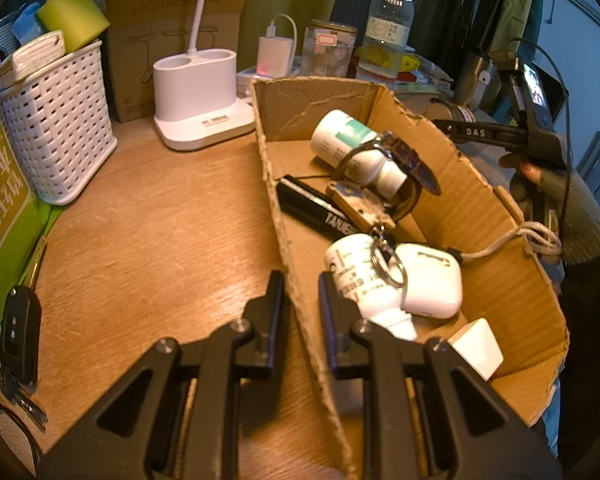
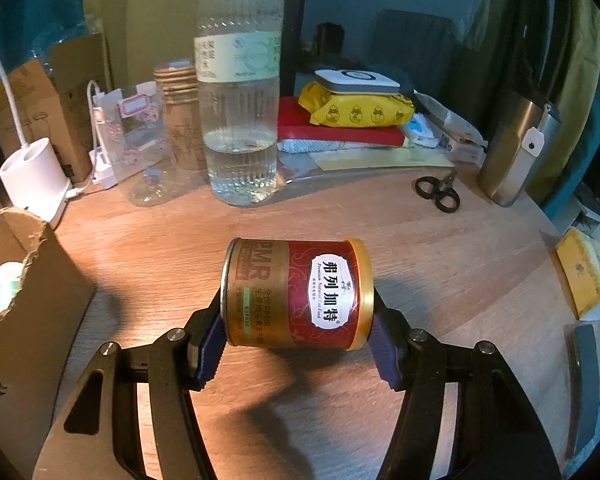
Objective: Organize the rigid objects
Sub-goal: 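Close the right gripper around the red-gold tin can, then lift and carry the tin can with the right gripper over the box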
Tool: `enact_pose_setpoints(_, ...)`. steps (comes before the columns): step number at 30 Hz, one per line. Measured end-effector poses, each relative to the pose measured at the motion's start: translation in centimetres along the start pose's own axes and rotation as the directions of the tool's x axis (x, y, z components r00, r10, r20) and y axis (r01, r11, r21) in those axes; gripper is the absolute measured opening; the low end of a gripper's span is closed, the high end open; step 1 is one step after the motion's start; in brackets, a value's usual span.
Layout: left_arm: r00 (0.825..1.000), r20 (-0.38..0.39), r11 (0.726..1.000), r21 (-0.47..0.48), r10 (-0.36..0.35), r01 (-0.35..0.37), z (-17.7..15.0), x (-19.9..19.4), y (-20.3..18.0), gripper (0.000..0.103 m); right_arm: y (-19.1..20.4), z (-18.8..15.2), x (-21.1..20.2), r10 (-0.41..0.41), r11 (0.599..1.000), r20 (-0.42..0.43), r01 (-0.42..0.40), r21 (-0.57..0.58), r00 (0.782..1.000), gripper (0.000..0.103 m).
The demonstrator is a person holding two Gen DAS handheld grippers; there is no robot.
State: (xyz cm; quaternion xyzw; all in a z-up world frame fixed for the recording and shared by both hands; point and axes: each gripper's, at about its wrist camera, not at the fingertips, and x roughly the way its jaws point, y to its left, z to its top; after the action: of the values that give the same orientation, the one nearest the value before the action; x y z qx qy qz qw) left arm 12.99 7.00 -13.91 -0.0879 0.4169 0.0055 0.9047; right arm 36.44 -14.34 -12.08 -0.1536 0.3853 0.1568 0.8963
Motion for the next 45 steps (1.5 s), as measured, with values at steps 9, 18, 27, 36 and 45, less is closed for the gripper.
enact_pose_setpoints(9, 1.0, 0.0, 1.0, 0.0, 0.0, 0.0, 0.0, 0.0, 0.0, 0.019, 1.6, -0.9, -3.5, 0.034, 0.999, 0.051, -0.033, -0.023, 0.998, 0.065)
enact_pose_setpoints(18, 1.0, 0.0, 1.0, 0.0, 0.0, 0.0, 0.0, 0.0, 0.0, 0.019, 4.2, -1.0, -7.9, 0.076, 0.995, 0.115, -0.068, -0.075, 0.99, 0.065)
enact_pose_setpoints(27, 1.0, 0.0, 1.0, 0.0, 0.0, 0.0, 0.0, 0.0, 0.1, 0.019, 6.7, -1.2, -11.5, 0.121, 0.987, 0.166, -0.1, -0.126, 0.979, 0.065)
enact_pose_setpoints(36, 1.0, 0.0, 1.0, 0.0, 0.0, 0.0, 0.0, 0.0, 0.1, 0.019, 8.8, -2.3, -14.0, 0.18, 0.975, 0.185, -0.15, -0.166, 0.966, 0.065)
enact_pose_setpoints(45, 1.0, 0.0, 1.0, 0.0, 0.0, 0.0, 0.0, 0.0, 0.0, 0.019, 10.9, -3.1, -15.8, 0.22, 0.961, 0.196, -0.178, -0.212, 0.956, 0.065)
